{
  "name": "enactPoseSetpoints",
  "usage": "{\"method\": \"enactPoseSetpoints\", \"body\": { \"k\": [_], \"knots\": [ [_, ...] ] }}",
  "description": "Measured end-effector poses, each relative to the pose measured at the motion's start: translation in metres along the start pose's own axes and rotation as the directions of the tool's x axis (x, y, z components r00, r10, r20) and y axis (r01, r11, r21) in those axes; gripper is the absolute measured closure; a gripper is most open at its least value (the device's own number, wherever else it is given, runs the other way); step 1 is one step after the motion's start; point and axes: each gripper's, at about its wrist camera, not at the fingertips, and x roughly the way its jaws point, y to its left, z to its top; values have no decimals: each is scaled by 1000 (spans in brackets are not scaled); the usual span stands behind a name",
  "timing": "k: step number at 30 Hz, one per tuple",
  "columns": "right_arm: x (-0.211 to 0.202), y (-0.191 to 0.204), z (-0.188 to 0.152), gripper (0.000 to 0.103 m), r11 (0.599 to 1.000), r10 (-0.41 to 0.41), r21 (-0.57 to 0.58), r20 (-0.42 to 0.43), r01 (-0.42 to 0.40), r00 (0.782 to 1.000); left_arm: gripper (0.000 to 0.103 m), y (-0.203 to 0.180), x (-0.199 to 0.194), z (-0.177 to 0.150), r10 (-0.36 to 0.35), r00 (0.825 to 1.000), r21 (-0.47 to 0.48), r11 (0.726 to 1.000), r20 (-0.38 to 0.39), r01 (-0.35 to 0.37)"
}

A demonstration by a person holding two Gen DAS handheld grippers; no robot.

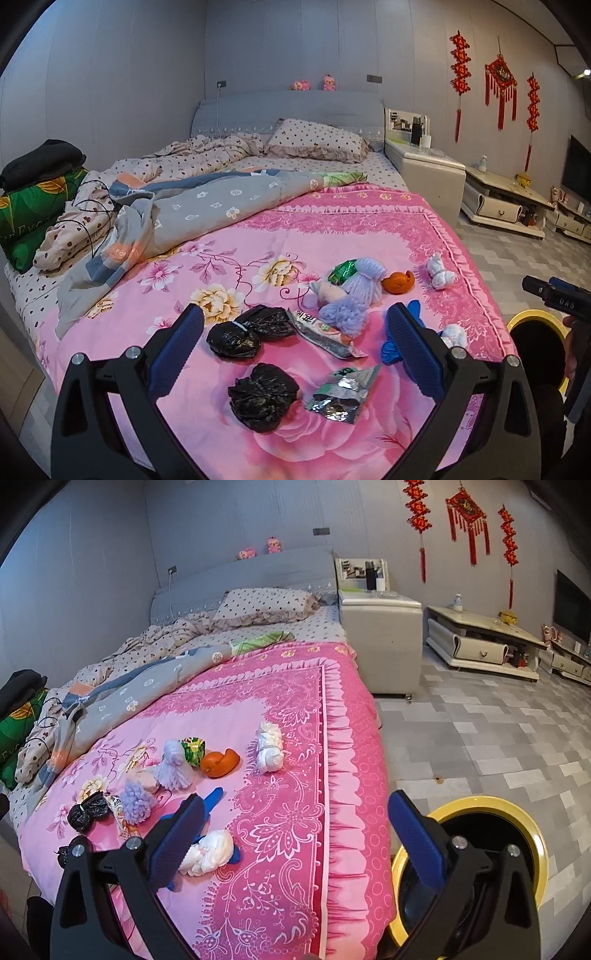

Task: Collect trash
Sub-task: 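Grasp the white tissue bundle with the right tool while the left tool grasps a black plastic bag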

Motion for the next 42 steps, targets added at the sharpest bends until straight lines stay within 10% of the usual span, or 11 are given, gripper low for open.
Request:
{"method": "enactPoseSetpoints", "body": {
  "k": [10, 34, 42],
  "knots": [
    [76, 15, 35, 7, 996, 86, 21, -153, -84, 984, 7, 73, 61, 8, -20, 994, -96, 995, -103, 10],
    [214, 33, 55, 8, 997, -61, 30, -257, 71, 965, 8, 77, 182, -27, 6, 957, 82, 996, -291, 19],
    [234, 34, 45, 28, 998, -57, -2, -296, 59, 954, 22, 68, 211, -33, -13, 944, 103, 993, -328, 50]
  ]
}}
